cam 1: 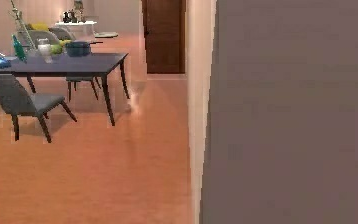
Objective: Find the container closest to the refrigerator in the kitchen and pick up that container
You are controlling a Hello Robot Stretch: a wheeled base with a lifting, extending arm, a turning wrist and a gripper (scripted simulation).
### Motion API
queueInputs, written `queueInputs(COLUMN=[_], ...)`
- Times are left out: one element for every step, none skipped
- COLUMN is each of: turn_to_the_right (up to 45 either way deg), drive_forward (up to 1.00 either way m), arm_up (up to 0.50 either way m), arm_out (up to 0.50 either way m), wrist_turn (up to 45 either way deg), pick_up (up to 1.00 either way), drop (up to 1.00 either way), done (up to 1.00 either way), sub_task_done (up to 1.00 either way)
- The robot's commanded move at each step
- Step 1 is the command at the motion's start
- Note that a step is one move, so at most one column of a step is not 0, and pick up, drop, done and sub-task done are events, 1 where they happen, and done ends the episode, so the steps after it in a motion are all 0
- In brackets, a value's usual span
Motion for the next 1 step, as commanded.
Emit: queueInputs(turn_to_the_right=[-45.0], drive_forward=[0.0], arm_up=[0.0], arm_out=[0.0], wrist_turn=[0.0], pick_up=[0.0], drop=[0.0], done=[0.0], sub_task_done=[0.0])
